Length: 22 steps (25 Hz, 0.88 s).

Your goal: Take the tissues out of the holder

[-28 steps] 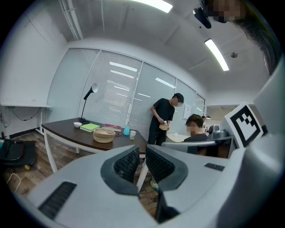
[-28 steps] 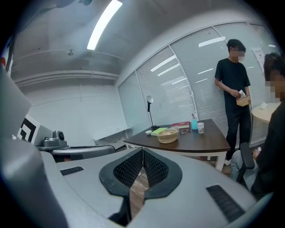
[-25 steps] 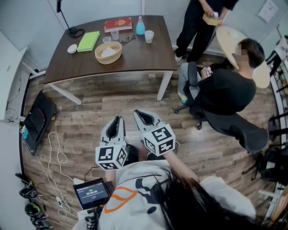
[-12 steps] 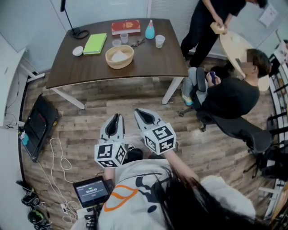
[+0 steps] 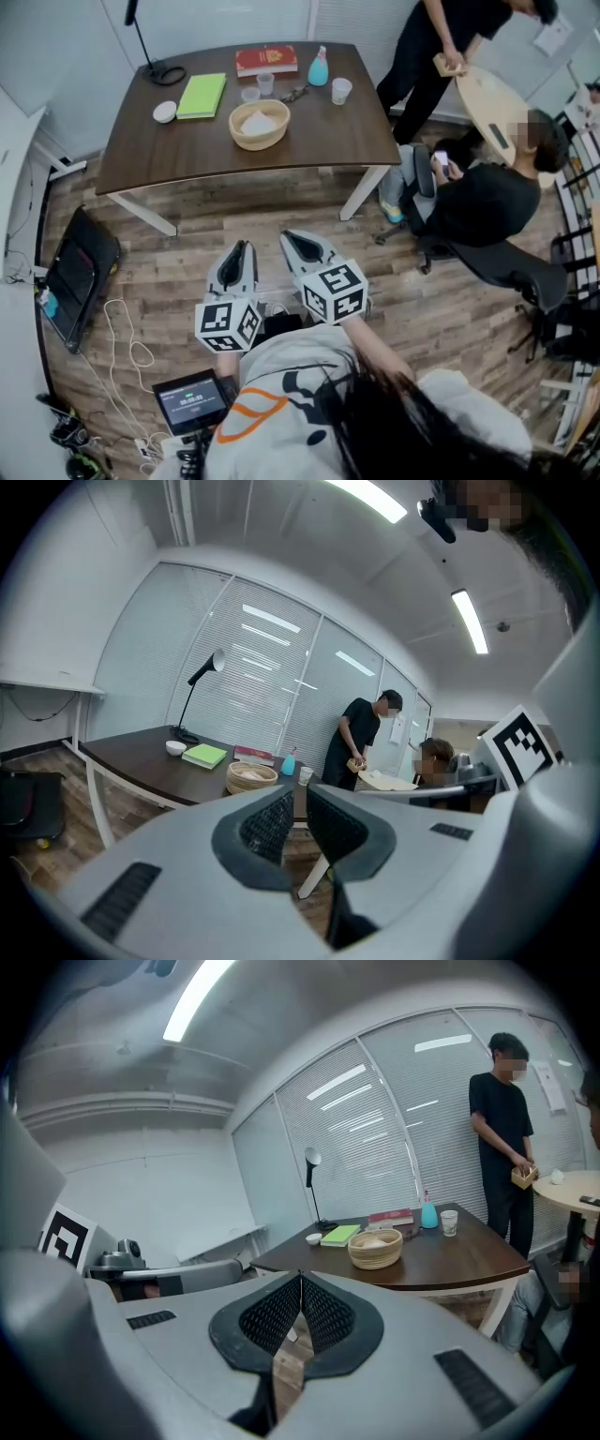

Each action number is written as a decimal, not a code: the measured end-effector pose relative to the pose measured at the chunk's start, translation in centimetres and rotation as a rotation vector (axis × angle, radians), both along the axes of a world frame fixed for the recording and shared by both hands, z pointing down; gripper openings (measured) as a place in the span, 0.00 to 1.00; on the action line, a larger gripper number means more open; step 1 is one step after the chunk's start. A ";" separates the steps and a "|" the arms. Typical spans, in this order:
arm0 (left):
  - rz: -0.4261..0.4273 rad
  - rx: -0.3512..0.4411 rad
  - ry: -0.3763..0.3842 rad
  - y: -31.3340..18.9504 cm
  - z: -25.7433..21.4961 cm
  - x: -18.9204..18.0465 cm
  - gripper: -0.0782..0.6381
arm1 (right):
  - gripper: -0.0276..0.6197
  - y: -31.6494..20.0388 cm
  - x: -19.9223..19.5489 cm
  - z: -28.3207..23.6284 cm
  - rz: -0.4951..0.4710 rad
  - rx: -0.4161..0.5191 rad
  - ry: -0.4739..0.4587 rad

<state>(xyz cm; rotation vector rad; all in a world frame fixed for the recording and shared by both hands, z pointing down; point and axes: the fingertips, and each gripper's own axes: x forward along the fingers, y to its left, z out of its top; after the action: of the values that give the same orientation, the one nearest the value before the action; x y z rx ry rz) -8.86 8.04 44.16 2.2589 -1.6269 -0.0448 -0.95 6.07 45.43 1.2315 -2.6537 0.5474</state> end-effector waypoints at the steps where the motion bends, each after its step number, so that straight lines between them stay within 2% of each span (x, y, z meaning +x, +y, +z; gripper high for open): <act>1: 0.002 -0.004 0.005 -0.1 0.2 -0.2 0.17 | 0.06 0.0 -0.1 0.1 0.002 -0.004 0.005; 12: 0.077 -0.025 0.026 -5.0 1.2 1.0 0.17 | 0.06 -4.4 0.5 0.9 0.050 -0.030 0.017; 22: 0.052 -0.029 0.012 -6.9 0.9 0.0 0.17 | 0.06 -6.9 -0.5 0.9 0.024 -0.049 -0.024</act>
<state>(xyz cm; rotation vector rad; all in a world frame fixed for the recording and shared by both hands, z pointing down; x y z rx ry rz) -8.83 1.10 45.03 2.2739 -1.5515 -0.0218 -1.46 -0.81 46.29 1.2519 -2.6316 0.6308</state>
